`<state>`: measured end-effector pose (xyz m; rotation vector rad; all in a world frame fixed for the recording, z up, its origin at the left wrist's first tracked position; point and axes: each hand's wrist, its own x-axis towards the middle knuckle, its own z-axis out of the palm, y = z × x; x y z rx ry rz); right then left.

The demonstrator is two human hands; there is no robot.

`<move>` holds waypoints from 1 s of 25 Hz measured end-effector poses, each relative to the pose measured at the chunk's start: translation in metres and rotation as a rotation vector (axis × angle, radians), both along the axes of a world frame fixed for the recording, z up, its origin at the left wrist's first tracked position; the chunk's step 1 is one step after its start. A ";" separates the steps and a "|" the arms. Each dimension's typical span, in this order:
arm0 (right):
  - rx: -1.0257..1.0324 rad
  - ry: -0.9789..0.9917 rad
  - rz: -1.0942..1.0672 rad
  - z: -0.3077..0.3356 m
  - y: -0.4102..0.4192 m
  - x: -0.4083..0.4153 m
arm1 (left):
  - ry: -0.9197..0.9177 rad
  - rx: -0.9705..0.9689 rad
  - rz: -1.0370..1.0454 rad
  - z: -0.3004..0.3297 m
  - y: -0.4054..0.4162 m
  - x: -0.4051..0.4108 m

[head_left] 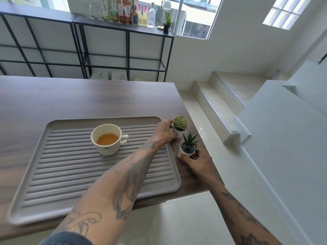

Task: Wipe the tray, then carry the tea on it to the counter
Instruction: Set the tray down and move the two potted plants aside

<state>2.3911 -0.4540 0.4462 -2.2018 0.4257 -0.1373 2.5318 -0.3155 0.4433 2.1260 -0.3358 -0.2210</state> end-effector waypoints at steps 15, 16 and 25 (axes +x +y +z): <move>0.412 -0.036 -0.042 -0.023 -0.013 -0.029 | -0.182 -0.170 0.141 0.017 0.060 -0.072; 0.455 -0.050 -0.071 -0.027 -0.013 -0.034 | -0.193 -0.198 0.149 0.019 0.073 -0.089; 0.144 -0.605 -0.269 0.028 0.050 -0.049 | -0.500 -0.082 0.342 0.014 0.252 -0.183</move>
